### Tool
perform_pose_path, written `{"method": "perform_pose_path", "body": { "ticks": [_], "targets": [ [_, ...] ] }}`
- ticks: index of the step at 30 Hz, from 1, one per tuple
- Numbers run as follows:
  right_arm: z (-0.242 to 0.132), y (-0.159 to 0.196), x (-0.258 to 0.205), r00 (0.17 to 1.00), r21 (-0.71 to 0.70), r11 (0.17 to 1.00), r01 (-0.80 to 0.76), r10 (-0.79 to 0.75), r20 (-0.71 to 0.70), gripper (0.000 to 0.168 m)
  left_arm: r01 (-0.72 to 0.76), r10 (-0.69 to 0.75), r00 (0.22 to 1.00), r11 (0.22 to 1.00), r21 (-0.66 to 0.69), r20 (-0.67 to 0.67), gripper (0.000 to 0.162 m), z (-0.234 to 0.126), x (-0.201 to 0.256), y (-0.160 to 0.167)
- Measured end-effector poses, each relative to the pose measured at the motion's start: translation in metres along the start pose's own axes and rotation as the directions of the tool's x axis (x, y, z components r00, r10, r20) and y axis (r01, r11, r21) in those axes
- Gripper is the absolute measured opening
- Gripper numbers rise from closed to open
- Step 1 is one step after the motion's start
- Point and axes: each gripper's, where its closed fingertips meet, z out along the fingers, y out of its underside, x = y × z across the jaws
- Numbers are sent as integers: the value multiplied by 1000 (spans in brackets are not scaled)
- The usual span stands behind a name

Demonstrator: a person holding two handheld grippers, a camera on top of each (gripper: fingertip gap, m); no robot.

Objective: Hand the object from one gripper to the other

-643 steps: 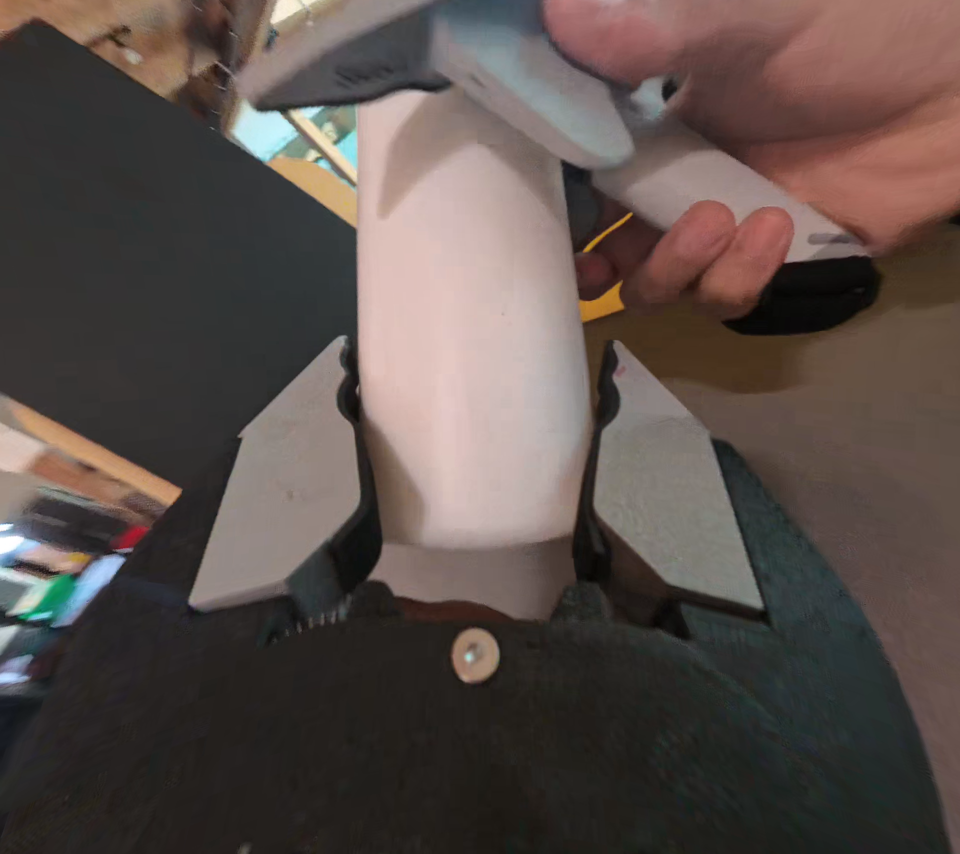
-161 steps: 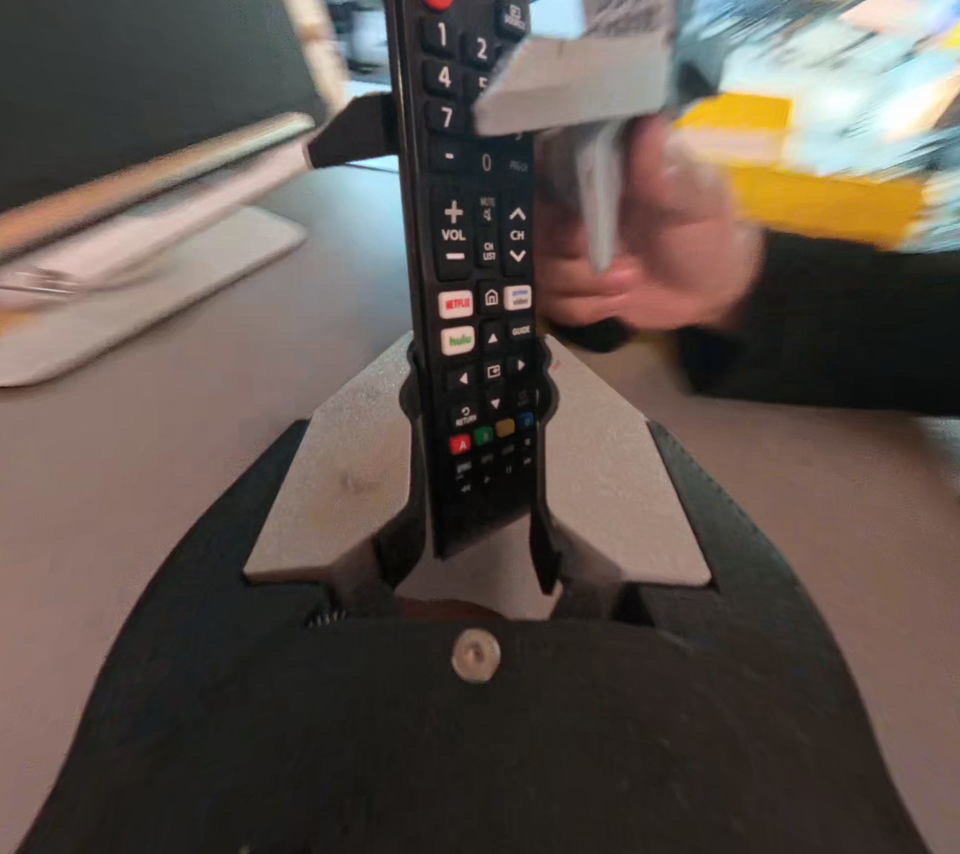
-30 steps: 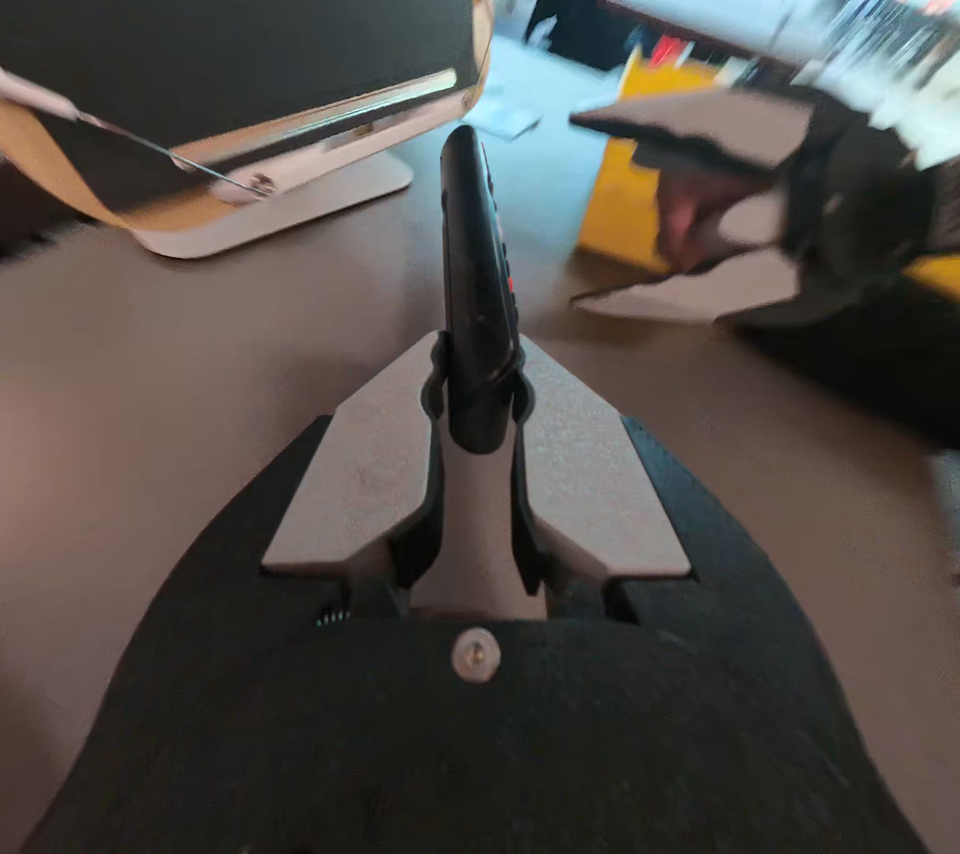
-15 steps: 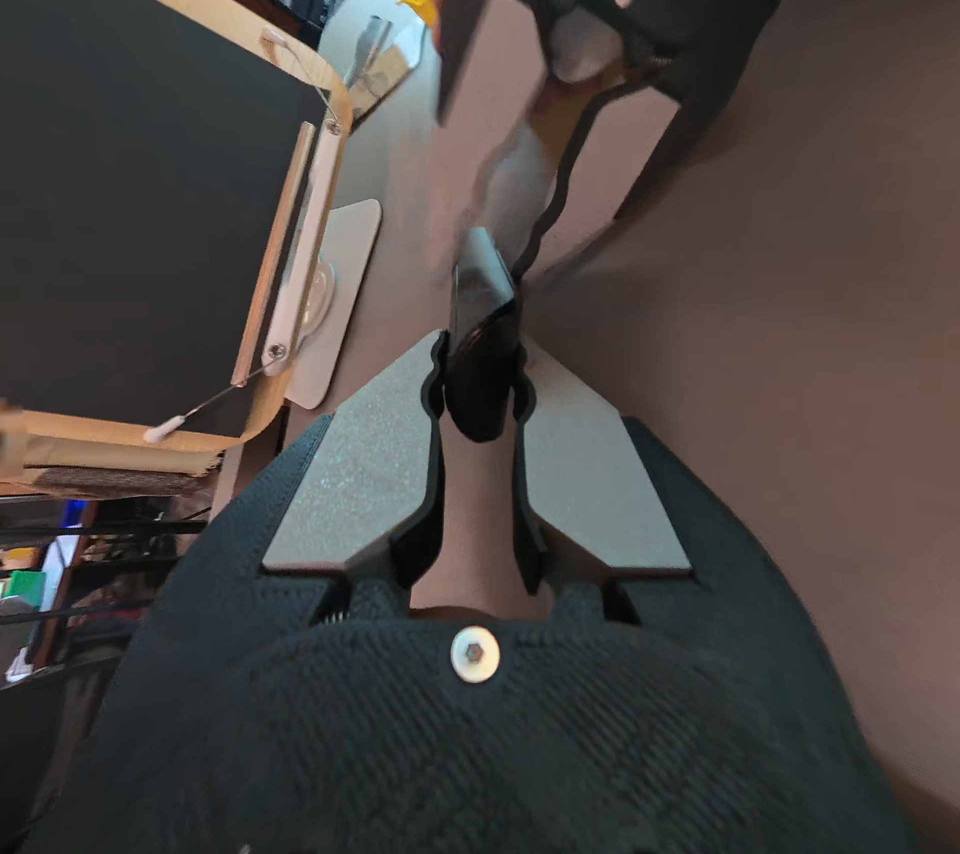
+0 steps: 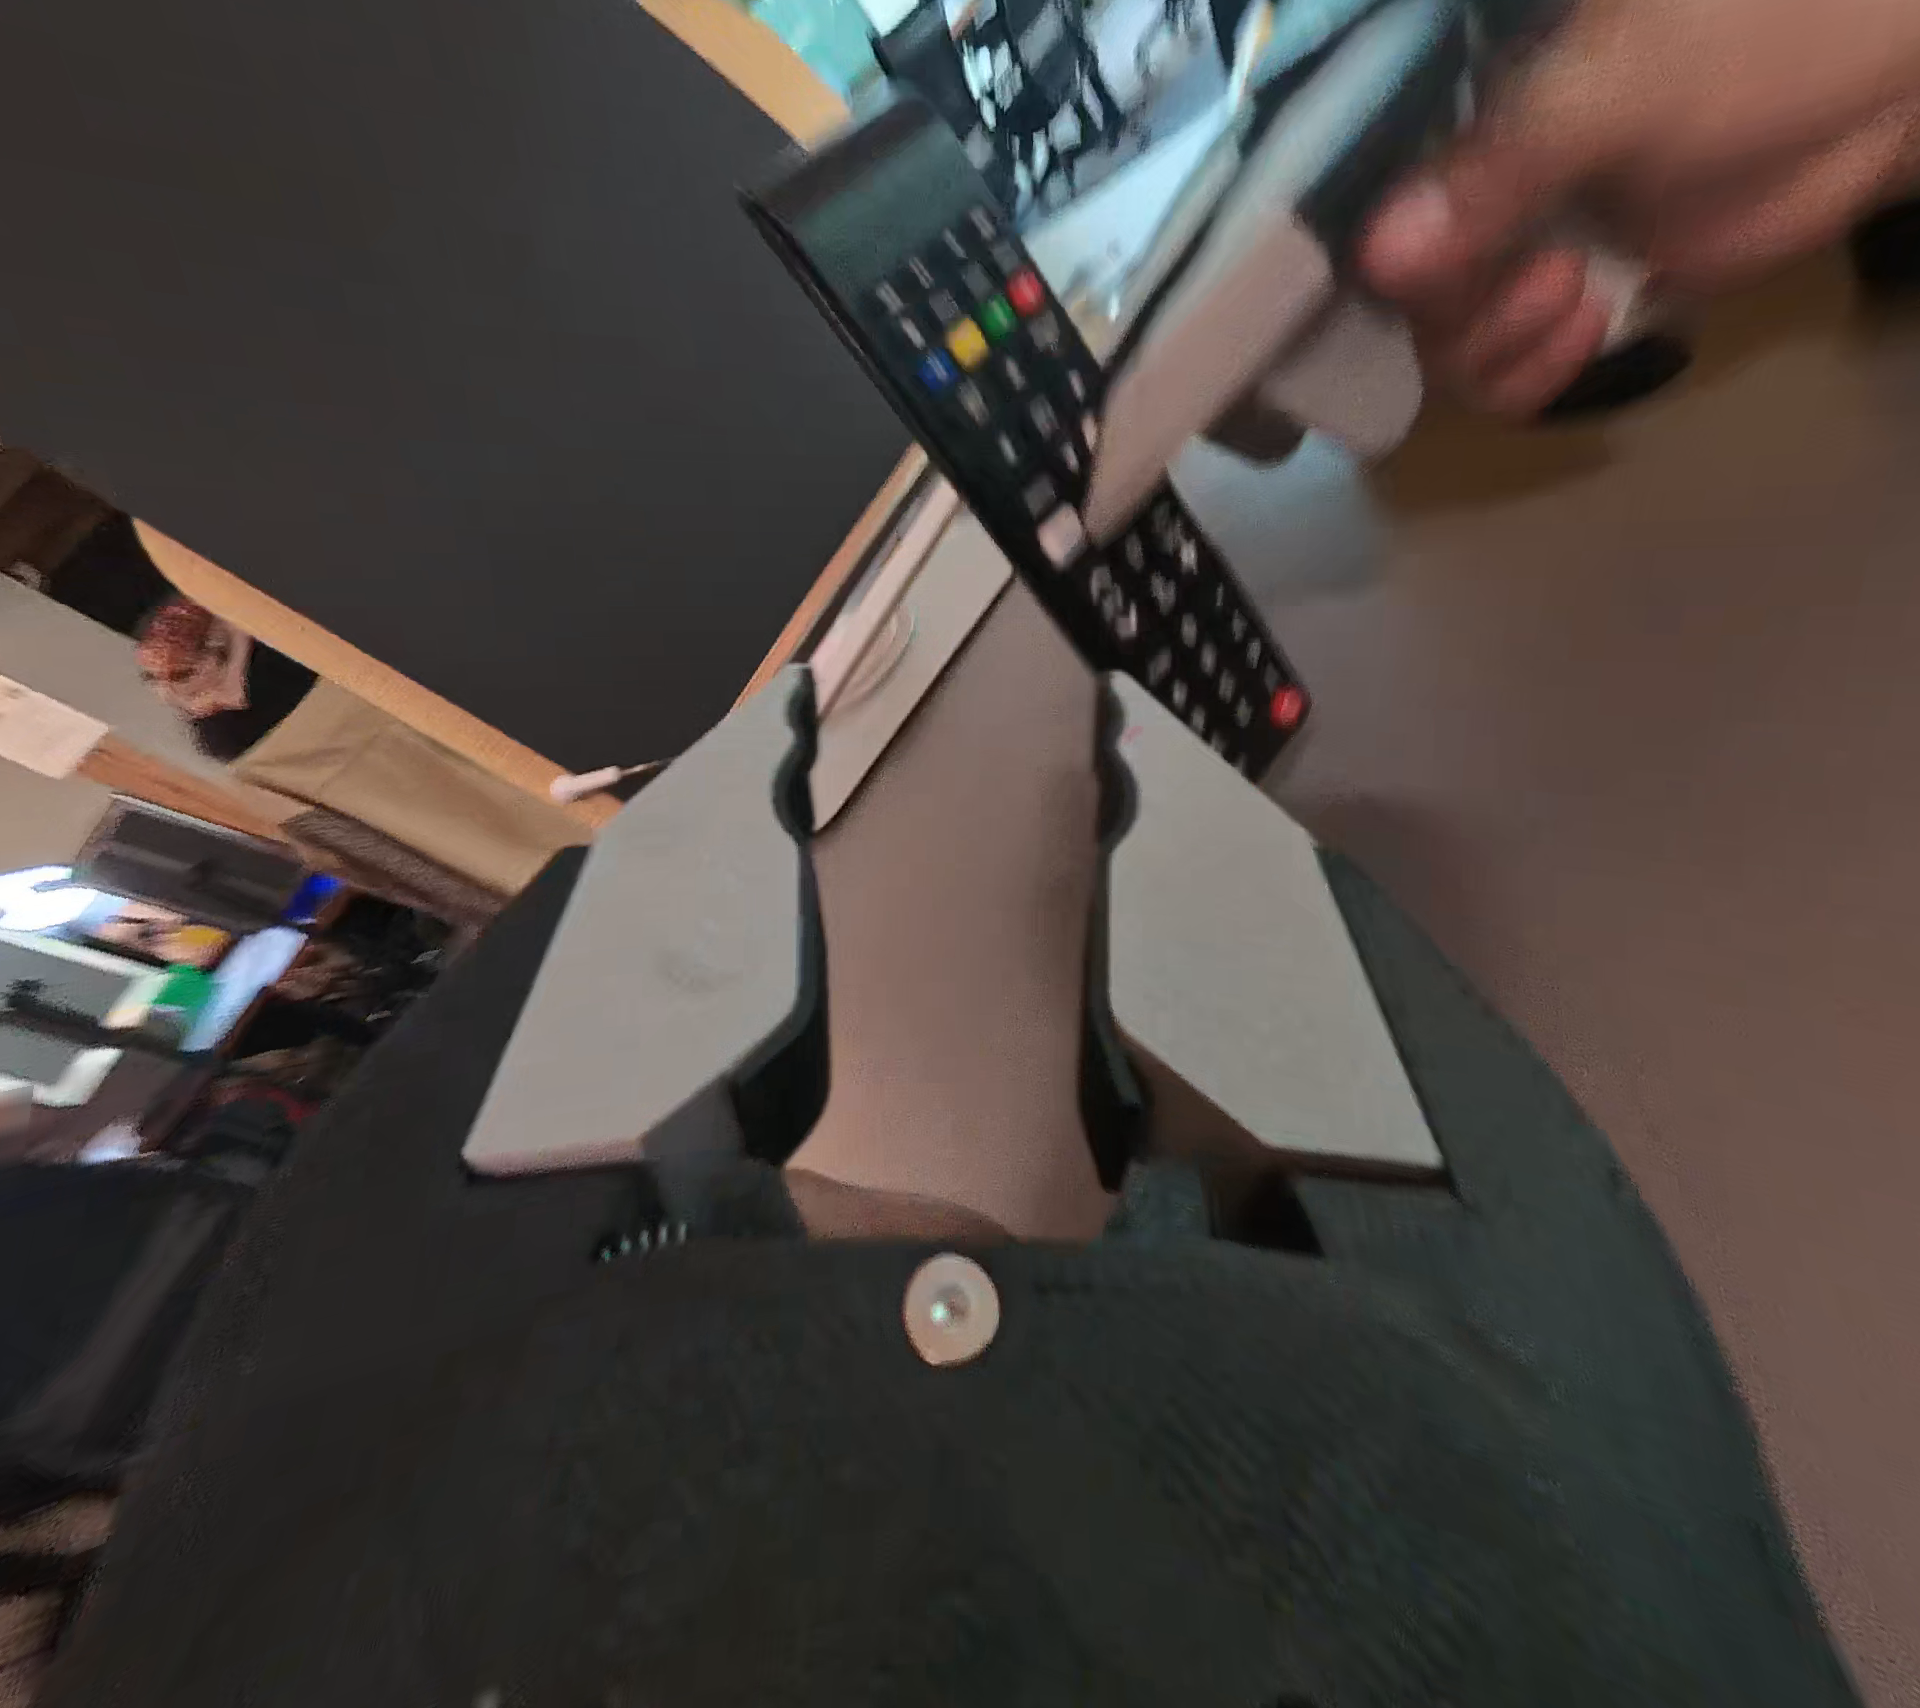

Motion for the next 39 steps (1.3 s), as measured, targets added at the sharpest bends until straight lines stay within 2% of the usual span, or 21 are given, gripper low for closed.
{"method": "perform_pose_path", "body": {
  "ticks": [3,6,9,11,14,16,18,20,21,24,26,27,30,32,35,37,39],
  "targets": [
    [-6,0,2,963,-7,968,-251,251,104,20,-282,285,958,955,-98,25,72,4,12,21],
    [-13,2,3,883,-47,900,-433,435,176,20,-513,522,846,852,-101,104,68,5,20,23],
    [-18,4,-7,742,-136,793,-594,605,289,20,-598,601,790,799,-66,119,68,12,38,15],
    [-19,5,-15,670,-191,745,-639,661,338,20,-672,669,723,739,-45,172,69,13,45,6],
    [-19,9,-25,647,-244,735,-633,675,355,20,-723,688,662,690,13,296,72,7,51,-23],
    [-19,8,-32,633,-265,734,-625,675,379,20,-766,719,619,641,42,315,58,6,63,-31],
    [-18,6,-40,622,-277,738,-616,671,403,20,-806,755,576,589,62,313,36,8,77,-34],
    [-13,11,-49,635,-303,750,-588,660,402,21,-810,765,576,581,75,288,31,12,87,-33],
    [-10,16,-52,646,-324,754,-571,656,390,21,-787,745,608,612,80,276,30,13,88,-33],
    [-6,21,-52,665,-332,763,-555,647,374,27,-609,587,792,783,131,169,28,13,84,-34],
    [-10,12,-59,662,-323,791,-519,612,432,58,-493,472,869,853,170,149,26,8,75,-38],
    [-13,7,-62,665,-315,807,-500,590,458,68,-416,397,909,889,193,131,25,5,68,-41],
    [-13,-2,-46,779,-193,878,-439,479,405,65,-112,119,993,958,263,-9,22,-4,52,-45],
    [-17,-15,-30,838,-82,907,-413,414,356,59,81,-60,995,954,288,-82,21,-7,41,-45],
    [-31,-37,-29,883,59,944,-326,281,376,58,331,-283,939,896,296,-193,21,-8,30,-45],
    [-37,-45,-37,896,106,957,-269,208,391,58,446,-385,890,847,289,-246,20,-10,23,-45],
    [-38,-48,-49,901,140,969,-202,127,415,58,578,-476,800,774,257,-365,20,-13,24,-48]
  ]
}}
